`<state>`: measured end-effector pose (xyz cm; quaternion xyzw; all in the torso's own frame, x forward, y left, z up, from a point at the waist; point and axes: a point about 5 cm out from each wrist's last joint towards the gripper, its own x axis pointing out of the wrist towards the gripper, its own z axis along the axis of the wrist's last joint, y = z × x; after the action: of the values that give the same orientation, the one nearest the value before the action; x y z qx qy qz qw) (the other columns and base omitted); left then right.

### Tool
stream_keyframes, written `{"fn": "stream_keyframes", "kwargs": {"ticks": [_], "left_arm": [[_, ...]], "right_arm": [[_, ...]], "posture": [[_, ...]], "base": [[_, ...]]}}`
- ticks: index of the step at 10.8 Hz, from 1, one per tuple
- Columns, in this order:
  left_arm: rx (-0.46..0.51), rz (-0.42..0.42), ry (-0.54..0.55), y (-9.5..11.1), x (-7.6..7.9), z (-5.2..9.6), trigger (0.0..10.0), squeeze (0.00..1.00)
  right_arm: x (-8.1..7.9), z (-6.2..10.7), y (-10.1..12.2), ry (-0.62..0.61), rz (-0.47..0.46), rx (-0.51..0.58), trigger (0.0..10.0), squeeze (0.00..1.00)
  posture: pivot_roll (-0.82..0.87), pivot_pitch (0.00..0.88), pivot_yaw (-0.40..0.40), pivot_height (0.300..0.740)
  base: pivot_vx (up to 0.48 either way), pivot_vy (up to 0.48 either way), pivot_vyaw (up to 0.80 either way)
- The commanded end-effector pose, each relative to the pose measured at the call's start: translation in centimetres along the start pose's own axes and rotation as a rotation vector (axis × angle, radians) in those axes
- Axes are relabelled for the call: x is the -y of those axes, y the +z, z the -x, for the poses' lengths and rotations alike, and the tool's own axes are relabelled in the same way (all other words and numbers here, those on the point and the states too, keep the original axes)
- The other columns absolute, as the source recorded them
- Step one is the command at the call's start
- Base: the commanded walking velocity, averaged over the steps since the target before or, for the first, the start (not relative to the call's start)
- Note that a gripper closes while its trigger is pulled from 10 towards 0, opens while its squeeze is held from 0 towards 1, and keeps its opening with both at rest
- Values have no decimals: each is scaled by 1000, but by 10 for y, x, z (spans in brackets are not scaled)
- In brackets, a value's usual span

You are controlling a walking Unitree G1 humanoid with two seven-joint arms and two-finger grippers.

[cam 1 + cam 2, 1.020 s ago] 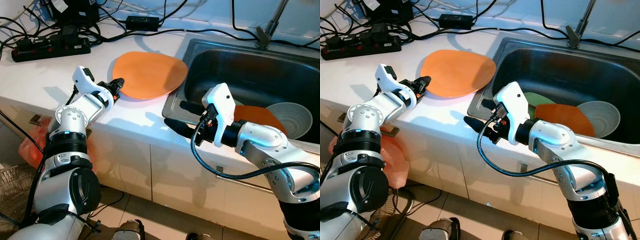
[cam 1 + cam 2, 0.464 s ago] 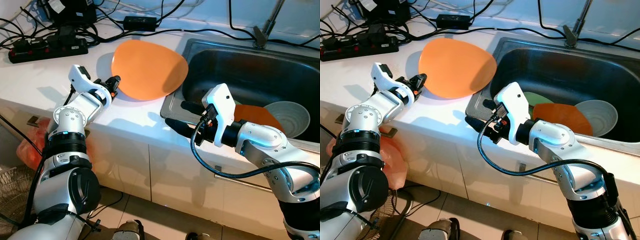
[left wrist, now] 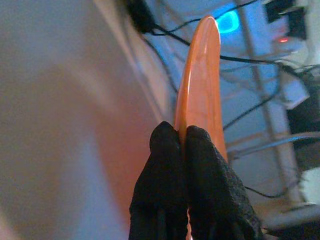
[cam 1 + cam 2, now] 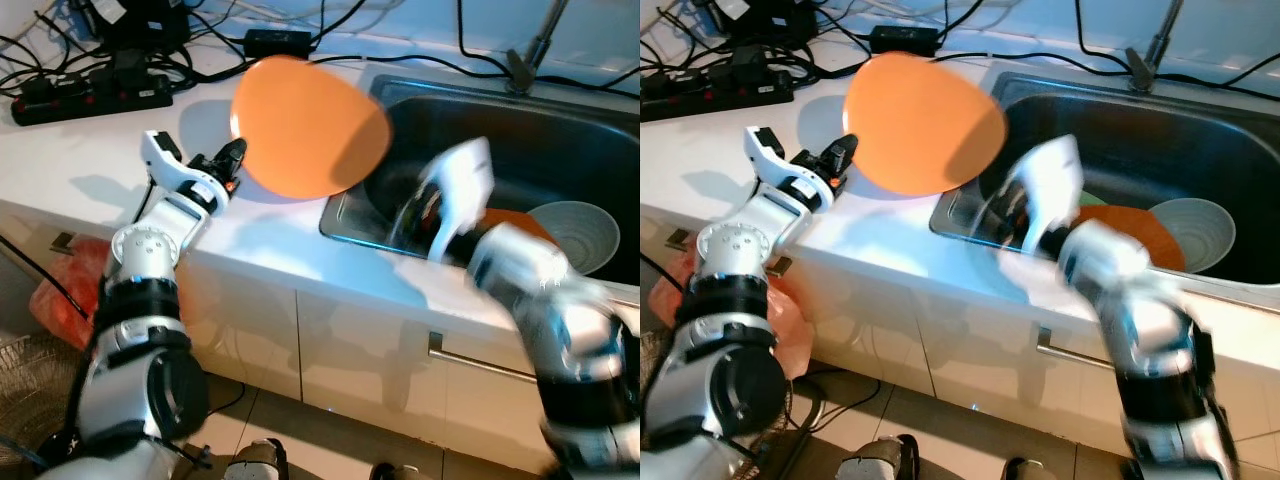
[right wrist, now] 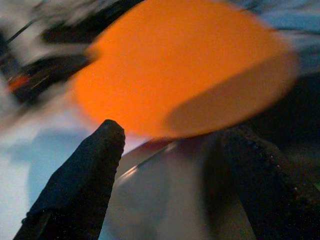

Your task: Kitchen organization

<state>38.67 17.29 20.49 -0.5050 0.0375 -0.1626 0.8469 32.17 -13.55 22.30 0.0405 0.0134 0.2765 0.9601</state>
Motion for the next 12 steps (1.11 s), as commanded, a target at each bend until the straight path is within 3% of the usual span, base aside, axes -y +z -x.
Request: {"fn": "stream_keyframes", "kwargs": {"ticks": [1, 2, 6, 7, 10, 12], "left_arm": [[46, 1, -117, 11, 15, 1, 0, 0], [63, 18, -150, 13, 17, 3, 0, 0], [59, 29, -190, 10, 20, 4, 0, 0], [48, 34, -205, 6, 22, 5, 0, 0], [41, 39, -211, 2, 24, 3, 0, 0], [15, 55, -245, -6, 32, 2, 0, 0]], "right_arm": [[16, 1, 3, -100, -81, 41, 10000, 0], [23, 0, 3, -152, -162, 70, 10000, 0], [29, -5, 2, -210, -251, 91, 10000, 0], [32, -6, 3, -221, -311, 112, 10000, 0], [32, -9, 8, -174, -473, 210, 10000, 0], [22, -18, 11, -66, -601, 276, 10000, 0]], "posture": [[96, 104, 23, 740], [95, 101, 24, 740], [94, 98, 25, 740], [96, 95, 23, 740], [96, 92, 24, 740], [102, 92, 23, 740]], "base": [[0, 0, 0], [0, 0, 0], [0, 0, 0], [0, 0, 0], [0, 0, 0], [0, 0, 0]]}}
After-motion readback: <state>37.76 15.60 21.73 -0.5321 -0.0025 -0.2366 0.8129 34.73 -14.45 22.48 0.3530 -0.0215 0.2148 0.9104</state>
